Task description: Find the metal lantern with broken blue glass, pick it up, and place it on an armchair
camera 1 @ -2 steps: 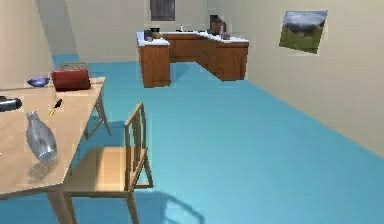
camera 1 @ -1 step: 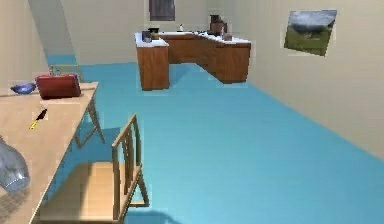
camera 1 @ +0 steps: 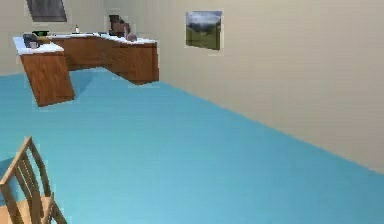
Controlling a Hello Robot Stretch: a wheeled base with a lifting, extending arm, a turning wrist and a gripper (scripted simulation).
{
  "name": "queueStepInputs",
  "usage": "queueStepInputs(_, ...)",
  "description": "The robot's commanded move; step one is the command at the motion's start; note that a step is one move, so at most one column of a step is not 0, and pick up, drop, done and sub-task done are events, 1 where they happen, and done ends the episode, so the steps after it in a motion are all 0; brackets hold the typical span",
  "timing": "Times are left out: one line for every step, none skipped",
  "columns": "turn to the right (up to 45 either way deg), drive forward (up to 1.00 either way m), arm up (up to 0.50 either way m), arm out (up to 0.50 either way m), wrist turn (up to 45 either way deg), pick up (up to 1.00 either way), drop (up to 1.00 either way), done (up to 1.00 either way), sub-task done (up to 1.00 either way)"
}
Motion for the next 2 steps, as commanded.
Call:
queueStepInputs(0.0, 0.75, 0.0, 0.0, 0.0, 0.0, 0.0, 0.0, 0.0)
queueStepInputs(-36.0, 0.0, 0.0, 0.0, 0.0, 0.0, 0.0, 0.0, 0.0)
